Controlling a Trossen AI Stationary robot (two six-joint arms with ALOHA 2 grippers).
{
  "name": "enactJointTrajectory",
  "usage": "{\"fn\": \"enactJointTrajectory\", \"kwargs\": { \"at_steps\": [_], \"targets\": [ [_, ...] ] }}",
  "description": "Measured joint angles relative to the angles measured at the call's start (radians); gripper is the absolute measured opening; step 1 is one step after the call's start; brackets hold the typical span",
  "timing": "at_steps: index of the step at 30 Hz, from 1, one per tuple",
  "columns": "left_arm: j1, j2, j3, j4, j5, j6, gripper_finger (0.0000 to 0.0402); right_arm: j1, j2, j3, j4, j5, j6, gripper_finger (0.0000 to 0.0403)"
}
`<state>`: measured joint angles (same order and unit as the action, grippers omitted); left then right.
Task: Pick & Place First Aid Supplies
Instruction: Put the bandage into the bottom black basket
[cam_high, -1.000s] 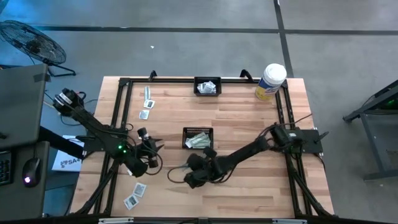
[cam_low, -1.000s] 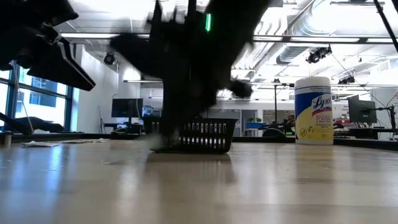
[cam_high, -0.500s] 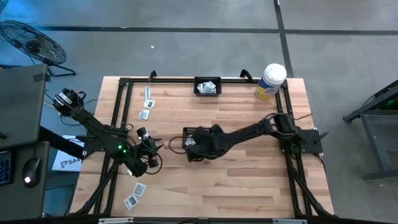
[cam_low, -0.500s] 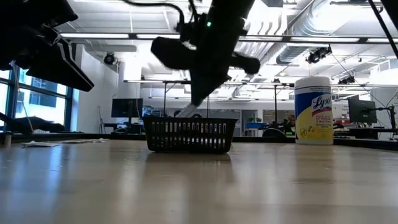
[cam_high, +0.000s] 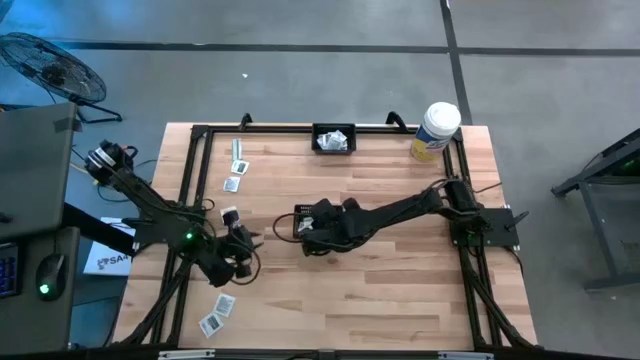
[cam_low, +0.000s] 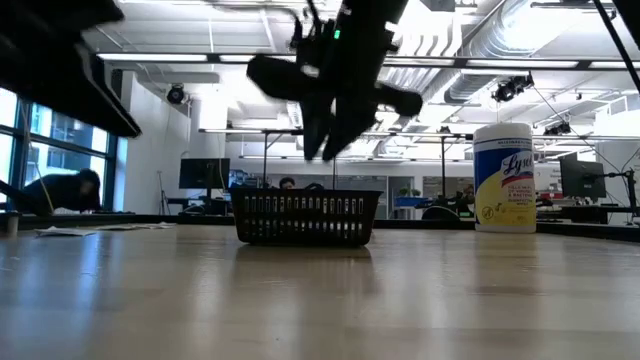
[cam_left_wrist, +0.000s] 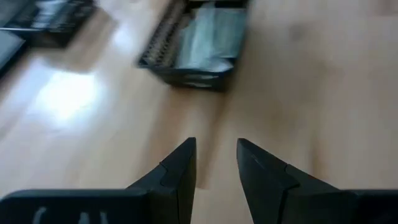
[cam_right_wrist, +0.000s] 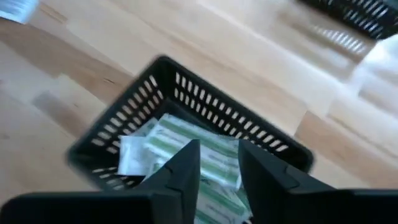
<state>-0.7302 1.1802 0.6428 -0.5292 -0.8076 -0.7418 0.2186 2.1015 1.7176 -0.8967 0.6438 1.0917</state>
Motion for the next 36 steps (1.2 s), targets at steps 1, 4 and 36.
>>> {"fn": "enactJointTrajectory", "kwargs": {
  "at_steps": [1, 4, 36],
  "targets": [
    [-0.018, -0.007, 0.017, -0.011, 0.024, -0.010, 0.0113, 0.008, -0.018, 0.000, -0.005, 0.004, -0.013, 0.0108],
    [-0.087, -0.018, 0.057, -0.016, 0.081, -0.023, 0.0113, 0.051, -0.076, 0.002, -0.019, 0.026, -0.048, 0.0120],
    [-0.267, 0.179, -0.103, -0.140, 0.572, -0.339, 0.0113, 0.421, 0.063, 0.001, 0.519, 0.079, -0.406, 0.0079]
  ]
}}
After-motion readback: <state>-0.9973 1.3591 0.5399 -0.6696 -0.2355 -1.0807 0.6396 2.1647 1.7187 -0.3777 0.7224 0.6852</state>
